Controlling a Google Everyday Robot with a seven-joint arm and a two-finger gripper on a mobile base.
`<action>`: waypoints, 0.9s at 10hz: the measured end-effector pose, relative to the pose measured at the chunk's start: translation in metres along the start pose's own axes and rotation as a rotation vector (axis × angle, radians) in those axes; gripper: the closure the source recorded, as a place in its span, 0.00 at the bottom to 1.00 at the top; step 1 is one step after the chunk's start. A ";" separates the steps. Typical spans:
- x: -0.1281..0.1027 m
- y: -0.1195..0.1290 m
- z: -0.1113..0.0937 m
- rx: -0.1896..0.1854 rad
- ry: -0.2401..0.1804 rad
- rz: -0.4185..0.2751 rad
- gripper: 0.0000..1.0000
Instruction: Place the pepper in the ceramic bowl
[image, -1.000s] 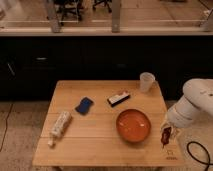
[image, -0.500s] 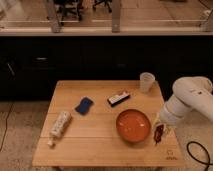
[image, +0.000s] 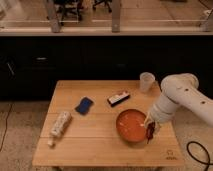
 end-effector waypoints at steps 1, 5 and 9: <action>-0.002 -0.006 0.003 -0.003 -0.002 -0.006 1.00; -0.006 -0.028 0.012 -0.007 -0.004 -0.023 1.00; -0.004 -0.040 0.014 -0.003 -0.012 -0.025 1.00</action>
